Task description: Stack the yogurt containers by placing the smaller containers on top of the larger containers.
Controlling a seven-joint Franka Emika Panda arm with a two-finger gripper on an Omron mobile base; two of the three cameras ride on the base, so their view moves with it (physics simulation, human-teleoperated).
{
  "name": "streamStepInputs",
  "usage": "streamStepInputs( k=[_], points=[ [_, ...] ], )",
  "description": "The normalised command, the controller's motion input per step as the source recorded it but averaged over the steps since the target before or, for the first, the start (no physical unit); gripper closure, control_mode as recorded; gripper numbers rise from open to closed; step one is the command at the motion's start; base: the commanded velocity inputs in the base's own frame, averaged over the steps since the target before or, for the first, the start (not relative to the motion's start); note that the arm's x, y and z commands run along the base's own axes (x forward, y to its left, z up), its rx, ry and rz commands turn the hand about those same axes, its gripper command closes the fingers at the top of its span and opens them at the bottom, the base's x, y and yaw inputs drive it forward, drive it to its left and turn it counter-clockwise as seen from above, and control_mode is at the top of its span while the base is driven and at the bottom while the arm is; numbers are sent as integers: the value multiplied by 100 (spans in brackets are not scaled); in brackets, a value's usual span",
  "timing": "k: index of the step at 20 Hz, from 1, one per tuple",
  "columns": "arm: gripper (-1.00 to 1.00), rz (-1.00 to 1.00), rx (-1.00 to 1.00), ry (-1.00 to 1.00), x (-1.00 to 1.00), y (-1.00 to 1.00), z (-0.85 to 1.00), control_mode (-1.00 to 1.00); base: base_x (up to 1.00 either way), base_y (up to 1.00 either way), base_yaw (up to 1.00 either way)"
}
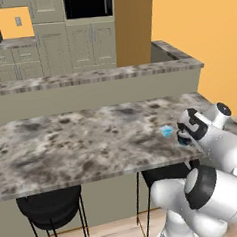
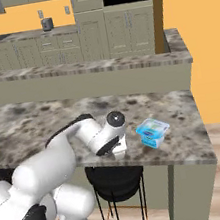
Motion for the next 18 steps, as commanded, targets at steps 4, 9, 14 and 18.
streamStepInputs(
  k=[4, 9, 14, 18],
  points=[
    [100, -23, 0, 20, -53, 0, 92, -100, 0, 0, 0],
    [100, -18, 0, 6, -50, 0, 78, -100, 0, 0, 0],
    [100, -8, 0, -2, -38, -10, 59, -100, 0, 0, 0],
    [100, -2, 0, -4, -31, -27, 33, -100, 0, 0, 0]
  ],
)
